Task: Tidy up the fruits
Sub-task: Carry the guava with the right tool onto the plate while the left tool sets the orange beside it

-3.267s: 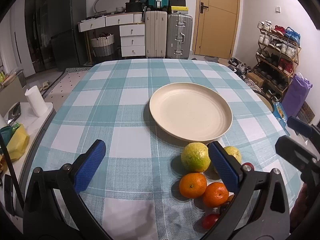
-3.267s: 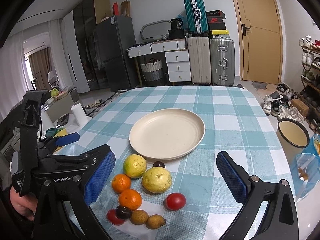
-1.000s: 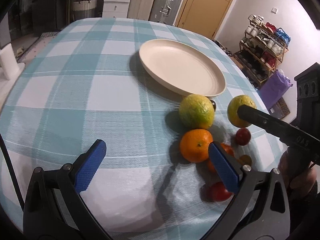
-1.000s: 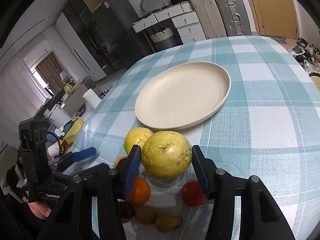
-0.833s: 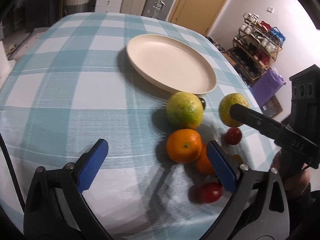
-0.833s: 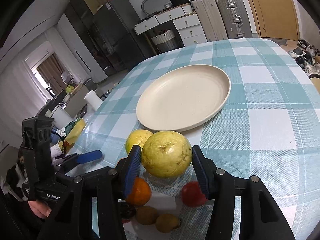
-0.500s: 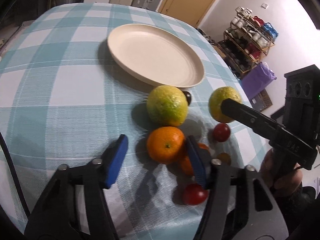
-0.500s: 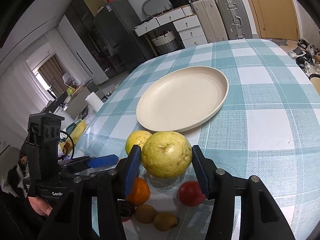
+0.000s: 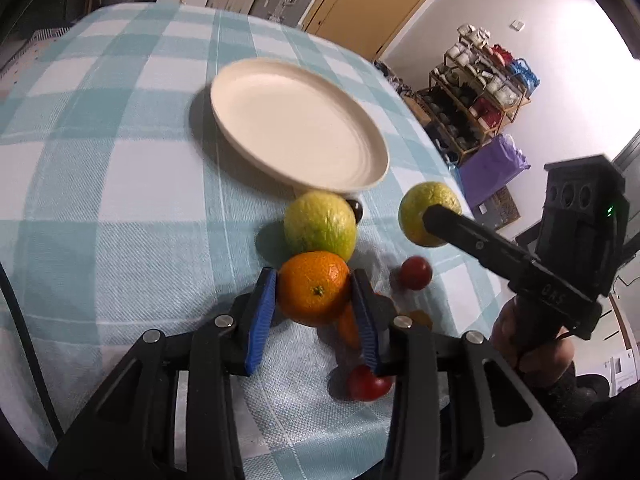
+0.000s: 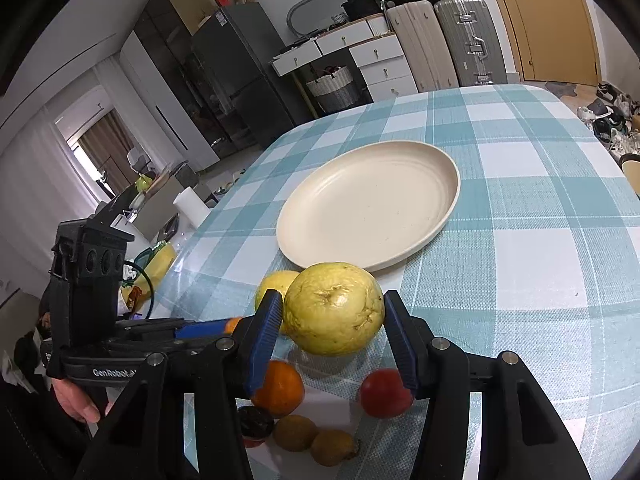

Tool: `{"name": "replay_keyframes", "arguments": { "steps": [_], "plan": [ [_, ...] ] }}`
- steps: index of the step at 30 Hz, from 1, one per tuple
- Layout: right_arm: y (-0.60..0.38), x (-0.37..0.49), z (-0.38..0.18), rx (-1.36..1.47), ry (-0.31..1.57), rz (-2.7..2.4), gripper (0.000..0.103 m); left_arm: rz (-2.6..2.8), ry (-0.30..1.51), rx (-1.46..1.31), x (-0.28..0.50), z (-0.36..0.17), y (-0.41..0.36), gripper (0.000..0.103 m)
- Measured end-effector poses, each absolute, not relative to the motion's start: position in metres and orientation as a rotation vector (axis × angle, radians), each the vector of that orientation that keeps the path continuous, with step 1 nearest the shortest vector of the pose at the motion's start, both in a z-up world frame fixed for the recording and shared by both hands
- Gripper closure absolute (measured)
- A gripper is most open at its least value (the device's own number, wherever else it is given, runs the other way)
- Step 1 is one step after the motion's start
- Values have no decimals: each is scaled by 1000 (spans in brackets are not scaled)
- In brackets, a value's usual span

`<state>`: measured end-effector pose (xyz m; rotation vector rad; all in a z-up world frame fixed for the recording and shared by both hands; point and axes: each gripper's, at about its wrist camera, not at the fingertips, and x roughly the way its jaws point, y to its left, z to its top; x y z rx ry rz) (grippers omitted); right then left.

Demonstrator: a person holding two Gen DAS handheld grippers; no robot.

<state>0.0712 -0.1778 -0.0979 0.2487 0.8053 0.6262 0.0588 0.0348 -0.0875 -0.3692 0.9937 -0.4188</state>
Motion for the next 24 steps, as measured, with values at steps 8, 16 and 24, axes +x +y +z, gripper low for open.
{"name": "replay_keyframes", "arguments": {
  "steps": [8,16,24],
  "plan": [
    [-179,83,-85,260,770,628,50,-439,926,-389,75,-51,52,68],
    [-178,105,-70,251,729,633,50,-420,858,-377,122,-13,57,68],
    [-175,147,-57,241,711,608,50,-406,876,-376,191,-10,53,68]
  ]
}}
